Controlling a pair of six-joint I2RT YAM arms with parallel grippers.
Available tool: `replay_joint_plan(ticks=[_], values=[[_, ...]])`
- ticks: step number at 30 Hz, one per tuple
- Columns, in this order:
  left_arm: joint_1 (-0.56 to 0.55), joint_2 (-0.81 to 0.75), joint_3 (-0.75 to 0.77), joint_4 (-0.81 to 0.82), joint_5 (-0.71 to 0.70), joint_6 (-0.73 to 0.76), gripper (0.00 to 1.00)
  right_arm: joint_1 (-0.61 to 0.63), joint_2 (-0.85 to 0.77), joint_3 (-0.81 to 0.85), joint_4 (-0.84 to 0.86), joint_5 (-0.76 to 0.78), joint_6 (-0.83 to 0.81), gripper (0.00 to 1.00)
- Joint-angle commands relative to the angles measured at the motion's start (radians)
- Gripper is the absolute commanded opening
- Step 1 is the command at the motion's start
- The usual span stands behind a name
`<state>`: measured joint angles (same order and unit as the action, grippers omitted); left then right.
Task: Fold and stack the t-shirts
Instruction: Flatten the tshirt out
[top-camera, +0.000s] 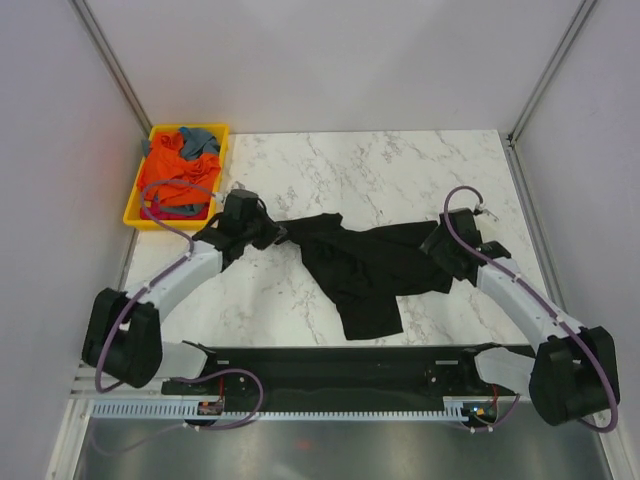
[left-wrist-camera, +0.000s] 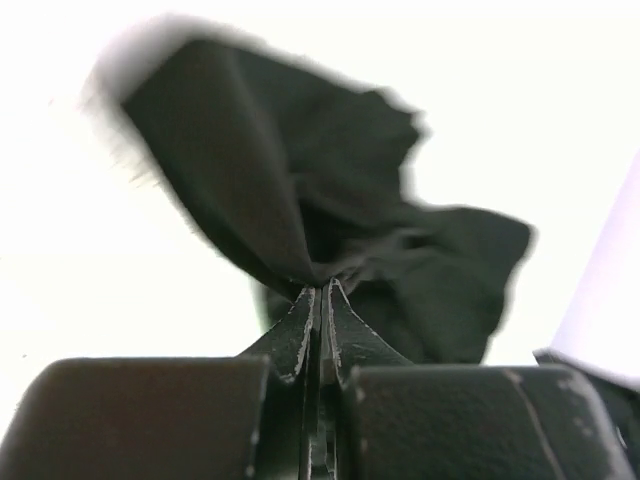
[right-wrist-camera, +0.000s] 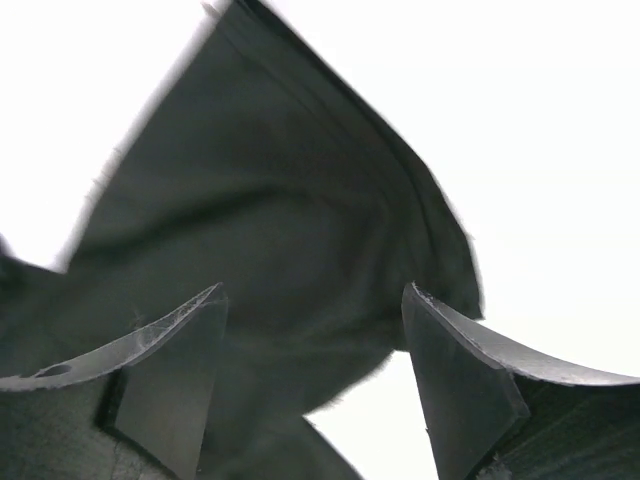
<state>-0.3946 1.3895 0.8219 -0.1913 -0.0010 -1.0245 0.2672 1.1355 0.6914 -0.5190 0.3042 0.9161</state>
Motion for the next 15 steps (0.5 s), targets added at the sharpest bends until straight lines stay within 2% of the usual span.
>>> replay_joint_plan(ticks=[1, 8, 12, 15], values=[[-0.004, -0.153, 0.092, -0.114, -0.085, 0.177, 0.02, -0.029, 0.088, 0.182, 0.016, 0.018, 0.032, 0.78], [-0.003, -0.256, 0.042, -0.137, 0.027, 0.250, 0.02, -0.036, 0.430, 0.407, 0.008, -0.005, 0.099, 0.71], [-0.003, -0.277, 0.016, -0.137, 0.056, 0.267, 0.02, -0.037, 0.553, 0.519, 0.004, -0.002, 0.107, 0.62], [-0.003, -0.277, 0.005, -0.134, 0.067, 0.284, 0.02, -0.030, 0.580, 0.522, -0.003, -0.063, 0.101, 0.59]])
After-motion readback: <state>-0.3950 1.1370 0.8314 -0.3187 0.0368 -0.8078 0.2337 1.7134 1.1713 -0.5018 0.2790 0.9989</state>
